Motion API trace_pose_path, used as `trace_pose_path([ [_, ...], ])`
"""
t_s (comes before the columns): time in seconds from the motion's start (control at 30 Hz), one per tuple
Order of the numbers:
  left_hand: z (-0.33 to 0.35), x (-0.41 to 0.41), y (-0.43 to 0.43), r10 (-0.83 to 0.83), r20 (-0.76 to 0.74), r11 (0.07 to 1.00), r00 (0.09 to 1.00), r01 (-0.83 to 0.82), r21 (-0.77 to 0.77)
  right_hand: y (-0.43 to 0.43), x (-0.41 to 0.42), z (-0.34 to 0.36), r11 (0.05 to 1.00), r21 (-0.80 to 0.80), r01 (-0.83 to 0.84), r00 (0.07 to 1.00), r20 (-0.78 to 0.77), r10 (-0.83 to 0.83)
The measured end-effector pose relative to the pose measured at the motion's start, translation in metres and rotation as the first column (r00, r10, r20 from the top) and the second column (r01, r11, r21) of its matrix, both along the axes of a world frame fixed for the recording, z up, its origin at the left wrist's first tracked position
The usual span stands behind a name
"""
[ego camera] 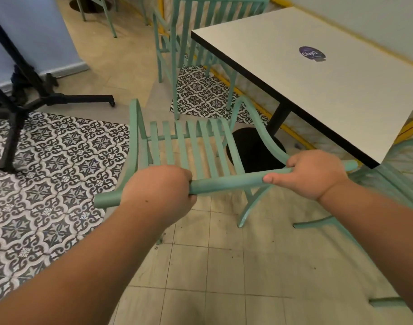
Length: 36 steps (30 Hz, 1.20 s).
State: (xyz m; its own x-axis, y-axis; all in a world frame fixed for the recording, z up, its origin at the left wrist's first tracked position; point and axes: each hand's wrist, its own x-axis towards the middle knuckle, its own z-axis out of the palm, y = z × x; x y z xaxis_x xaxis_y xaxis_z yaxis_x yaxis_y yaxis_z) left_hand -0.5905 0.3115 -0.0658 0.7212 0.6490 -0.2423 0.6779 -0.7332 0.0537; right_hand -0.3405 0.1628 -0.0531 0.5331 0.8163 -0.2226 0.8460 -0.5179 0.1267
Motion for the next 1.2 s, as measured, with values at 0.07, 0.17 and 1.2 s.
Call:
trace_pose_path([
  [0.07, 0.001, -0.005, 0.004, -0.014, -0.009, 1.000, 1.000, 0.014, 0.014, 0.000, -0.009, 0.000, 1.000, 0.012, 0.020, 1.000, -0.004, -0.020],
  [0.17, 0.002, -0.012, 0.008, -0.020, -0.017, 0.999, 1.000, 0.020, 0.025, 0.000, -0.018, 0.001, 0.999, 0.020, 0.037, 0.999, -0.029, -0.036],
  [1.2, 0.000, -0.070, 0.081, -0.060, 0.026, 0.991, 0.998, 0.056, 0.120, 0.025, -0.103, -0.004, 0.985, 0.057, 0.162, 0.984, -0.084, -0.157],
])
